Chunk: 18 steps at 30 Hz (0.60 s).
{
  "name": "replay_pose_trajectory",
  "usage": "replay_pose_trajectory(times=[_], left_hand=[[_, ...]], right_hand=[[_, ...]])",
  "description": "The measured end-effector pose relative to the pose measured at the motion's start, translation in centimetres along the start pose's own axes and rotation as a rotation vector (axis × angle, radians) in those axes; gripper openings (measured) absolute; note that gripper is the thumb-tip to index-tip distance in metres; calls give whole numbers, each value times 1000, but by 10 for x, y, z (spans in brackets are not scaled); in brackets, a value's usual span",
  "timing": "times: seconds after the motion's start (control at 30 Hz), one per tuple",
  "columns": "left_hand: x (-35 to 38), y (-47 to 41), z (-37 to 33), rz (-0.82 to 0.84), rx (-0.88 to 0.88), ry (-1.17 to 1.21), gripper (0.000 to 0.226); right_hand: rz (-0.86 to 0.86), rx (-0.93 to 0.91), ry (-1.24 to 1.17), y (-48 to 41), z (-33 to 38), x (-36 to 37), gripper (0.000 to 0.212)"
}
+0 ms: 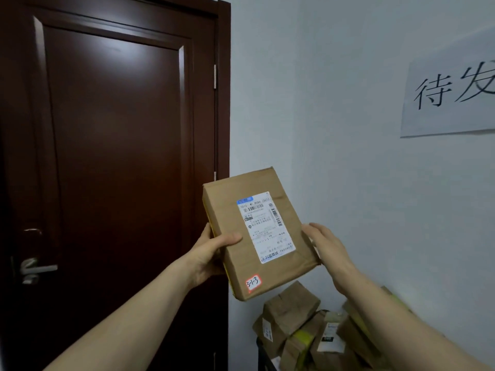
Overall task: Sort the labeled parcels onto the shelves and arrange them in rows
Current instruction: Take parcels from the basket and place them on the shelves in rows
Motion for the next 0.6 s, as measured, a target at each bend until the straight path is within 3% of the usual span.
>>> replay_pose_trajectory(times=[0.43,0.6], left_hand=[[4,-11,-3,59,22,0,93],[1,-13,-2,47,6,32,88]], right_hand=[[67,18,-44,3,-9,11,46],[199,207,-185,3,-27,9,43]])
Point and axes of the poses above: each hand's wrist, its own y-axis away from the middle knuckle, its own x-axis out of the palm, z = x × y, the point moved 4 cm from there along -y, towards the middle knuckle, and after that the axes turned 12 degrees about -z, right-handed, at the moved point
